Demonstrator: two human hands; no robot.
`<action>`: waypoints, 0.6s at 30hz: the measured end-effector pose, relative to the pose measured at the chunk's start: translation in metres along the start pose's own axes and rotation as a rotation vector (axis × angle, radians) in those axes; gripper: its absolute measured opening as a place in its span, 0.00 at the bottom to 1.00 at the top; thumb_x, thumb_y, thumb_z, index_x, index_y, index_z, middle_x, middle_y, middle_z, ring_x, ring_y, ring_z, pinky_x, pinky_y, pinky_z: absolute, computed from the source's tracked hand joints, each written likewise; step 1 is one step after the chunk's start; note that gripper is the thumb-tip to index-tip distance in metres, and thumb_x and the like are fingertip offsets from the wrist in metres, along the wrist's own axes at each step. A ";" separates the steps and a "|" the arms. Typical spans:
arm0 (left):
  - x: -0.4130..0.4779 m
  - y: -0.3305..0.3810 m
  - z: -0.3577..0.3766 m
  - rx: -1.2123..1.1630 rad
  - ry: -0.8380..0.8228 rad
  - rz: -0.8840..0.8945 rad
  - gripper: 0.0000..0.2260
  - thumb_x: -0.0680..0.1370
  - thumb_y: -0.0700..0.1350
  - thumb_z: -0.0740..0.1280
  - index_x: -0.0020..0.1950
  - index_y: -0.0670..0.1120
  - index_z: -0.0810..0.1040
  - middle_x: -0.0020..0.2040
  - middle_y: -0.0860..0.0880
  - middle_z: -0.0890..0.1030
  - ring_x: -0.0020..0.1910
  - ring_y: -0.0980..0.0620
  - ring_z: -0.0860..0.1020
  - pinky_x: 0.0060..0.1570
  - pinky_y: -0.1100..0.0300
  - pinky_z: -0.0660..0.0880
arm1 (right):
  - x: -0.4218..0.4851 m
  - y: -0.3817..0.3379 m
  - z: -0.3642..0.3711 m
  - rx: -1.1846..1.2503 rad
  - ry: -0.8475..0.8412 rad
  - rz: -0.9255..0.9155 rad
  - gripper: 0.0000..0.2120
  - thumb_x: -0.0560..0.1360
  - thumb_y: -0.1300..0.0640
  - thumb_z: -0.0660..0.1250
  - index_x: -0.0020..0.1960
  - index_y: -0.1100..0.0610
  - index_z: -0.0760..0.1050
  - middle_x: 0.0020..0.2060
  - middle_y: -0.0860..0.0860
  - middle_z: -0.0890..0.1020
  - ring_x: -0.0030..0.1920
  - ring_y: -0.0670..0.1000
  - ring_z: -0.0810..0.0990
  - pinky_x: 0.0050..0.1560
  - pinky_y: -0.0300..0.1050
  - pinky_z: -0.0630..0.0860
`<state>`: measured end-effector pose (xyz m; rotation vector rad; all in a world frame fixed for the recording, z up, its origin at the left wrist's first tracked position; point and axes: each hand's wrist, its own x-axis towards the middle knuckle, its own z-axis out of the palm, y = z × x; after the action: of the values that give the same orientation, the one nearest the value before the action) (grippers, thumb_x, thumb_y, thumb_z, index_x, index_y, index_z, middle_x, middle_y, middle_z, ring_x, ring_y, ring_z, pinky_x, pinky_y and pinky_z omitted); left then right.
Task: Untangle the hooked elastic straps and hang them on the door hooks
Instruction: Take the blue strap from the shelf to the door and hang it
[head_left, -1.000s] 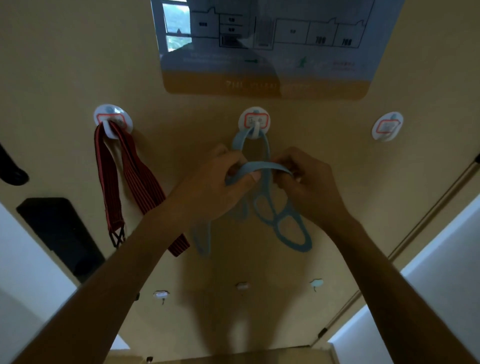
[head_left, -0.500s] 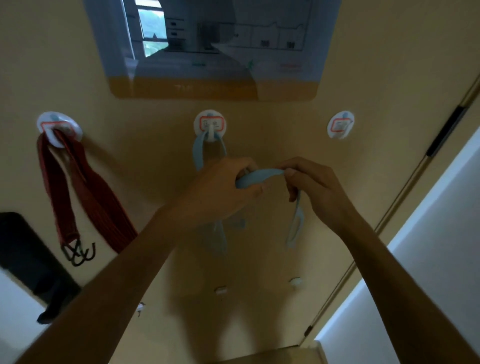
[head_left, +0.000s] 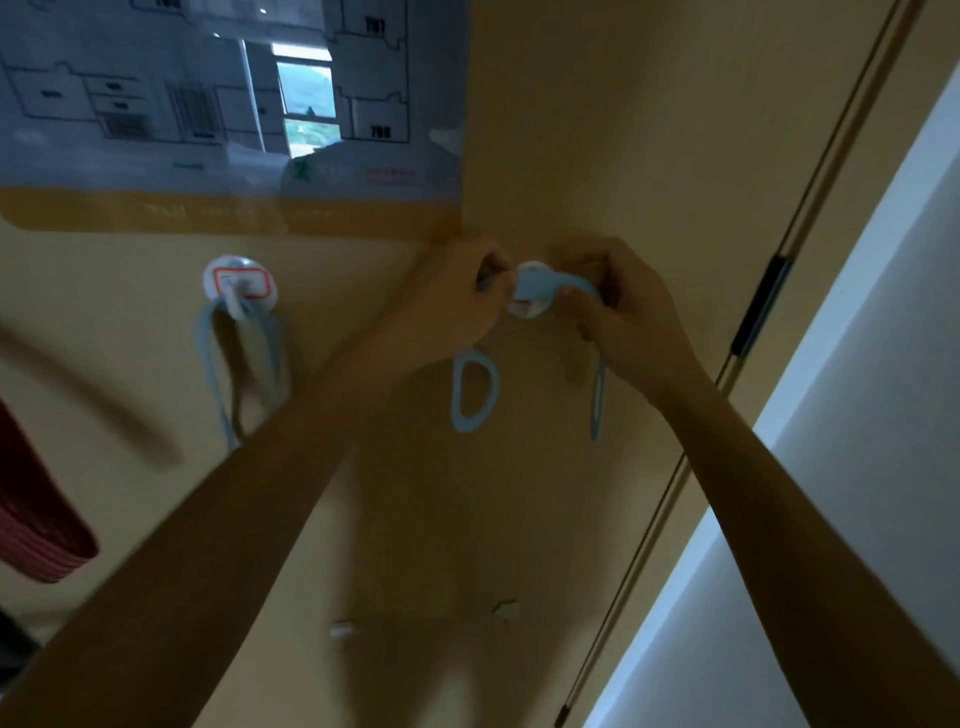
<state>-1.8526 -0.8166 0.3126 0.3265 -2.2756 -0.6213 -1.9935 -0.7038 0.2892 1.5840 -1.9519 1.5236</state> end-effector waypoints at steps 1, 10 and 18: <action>0.004 0.000 0.003 0.017 0.011 0.002 0.06 0.79 0.43 0.63 0.50 0.43 0.77 0.40 0.53 0.77 0.36 0.59 0.74 0.35 0.71 0.71 | 0.005 0.002 -0.002 -0.034 0.015 -0.024 0.09 0.74 0.59 0.66 0.54 0.56 0.74 0.37 0.39 0.73 0.36 0.39 0.74 0.39 0.33 0.70; 0.002 -0.004 0.022 0.249 0.098 -0.031 0.06 0.76 0.45 0.64 0.49 0.43 0.73 0.45 0.45 0.78 0.42 0.48 0.76 0.38 0.53 0.72 | 0.003 0.020 0.011 -0.094 0.015 -0.022 0.06 0.72 0.62 0.67 0.49 0.60 0.75 0.40 0.49 0.77 0.36 0.45 0.73 0.36 0.28 0.67; -0.024 -0.009 0.045 0.308 0.101 -0.067 0.06 0.77 0.48 0.64 0.47 0.47 0.71 0.42 0.50 0.74 0.41 0.47 0.74 0.40 0.58 0.66 | -0.027 0.017 0.027 -0.043 0.012 0.093 0.10 0.74 0.49 0.67 0.45 0.56 0.72 0.37 0.50 0.79 0.37 0.49 0.77 0.39 0.45 0.74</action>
<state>-1.8677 -0.7995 0.2660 0.5718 -2.2686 -0.2773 -1.9854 -0.7103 0.2489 1.4833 -2.0647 1.5103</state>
